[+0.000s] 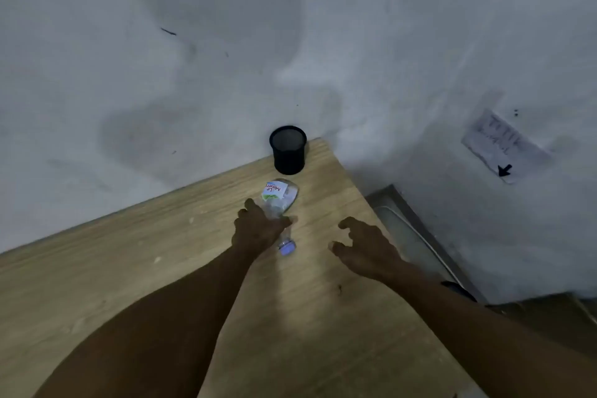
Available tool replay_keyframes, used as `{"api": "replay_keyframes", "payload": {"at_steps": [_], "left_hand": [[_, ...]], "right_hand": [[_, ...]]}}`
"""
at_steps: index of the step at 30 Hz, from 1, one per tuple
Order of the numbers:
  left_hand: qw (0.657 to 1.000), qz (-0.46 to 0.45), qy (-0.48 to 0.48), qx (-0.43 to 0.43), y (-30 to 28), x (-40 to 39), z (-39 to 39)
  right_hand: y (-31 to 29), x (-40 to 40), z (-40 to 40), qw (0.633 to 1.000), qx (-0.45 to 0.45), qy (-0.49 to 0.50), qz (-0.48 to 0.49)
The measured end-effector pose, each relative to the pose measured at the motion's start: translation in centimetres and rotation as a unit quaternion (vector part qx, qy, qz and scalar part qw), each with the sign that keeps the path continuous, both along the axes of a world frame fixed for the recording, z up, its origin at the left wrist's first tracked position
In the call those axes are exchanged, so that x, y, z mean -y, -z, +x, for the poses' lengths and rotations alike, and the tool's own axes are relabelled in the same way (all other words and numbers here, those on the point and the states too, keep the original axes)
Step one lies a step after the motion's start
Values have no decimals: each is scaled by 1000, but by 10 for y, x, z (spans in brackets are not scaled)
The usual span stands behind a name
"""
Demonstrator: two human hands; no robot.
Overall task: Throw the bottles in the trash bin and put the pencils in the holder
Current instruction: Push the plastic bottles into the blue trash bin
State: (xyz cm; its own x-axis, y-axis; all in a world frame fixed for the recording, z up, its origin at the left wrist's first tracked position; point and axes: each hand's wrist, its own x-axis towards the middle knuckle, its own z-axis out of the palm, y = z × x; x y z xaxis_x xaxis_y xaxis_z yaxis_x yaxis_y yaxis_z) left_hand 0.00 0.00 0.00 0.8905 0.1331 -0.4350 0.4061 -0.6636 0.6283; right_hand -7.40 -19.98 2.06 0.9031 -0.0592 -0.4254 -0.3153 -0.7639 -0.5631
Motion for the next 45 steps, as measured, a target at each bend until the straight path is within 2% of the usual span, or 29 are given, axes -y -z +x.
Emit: {"api": "replay_keyframes", "payload": {"at_steps": [4, 15, 25, 36, 40, 45], "left_hand": [[996, -55, -49, -50, 17, 6, 20], [984, -63, -163, -40, 22, 34, 1], [979, -187, -72, -44, -21, 138, -130], [974, -219, 10, -60, -38, 256, -311], [974, -212, 39, -72, -34, 289, -337], [972, -213, 55, -83, -22, 326, -331]], "right_hand": [[11, 14, 8, 999, -22, 24, -4], [5, 50, -26, 997, -30, 72, 20], [-21, 117, -143, 992, 16, 115, 42], [-37, 249, -338, 986, 4, 165, 25], [-31, 282, -364, 982, 8, 187, 40], [-19, 308, -358, 978, 7, 206, 36]]}}
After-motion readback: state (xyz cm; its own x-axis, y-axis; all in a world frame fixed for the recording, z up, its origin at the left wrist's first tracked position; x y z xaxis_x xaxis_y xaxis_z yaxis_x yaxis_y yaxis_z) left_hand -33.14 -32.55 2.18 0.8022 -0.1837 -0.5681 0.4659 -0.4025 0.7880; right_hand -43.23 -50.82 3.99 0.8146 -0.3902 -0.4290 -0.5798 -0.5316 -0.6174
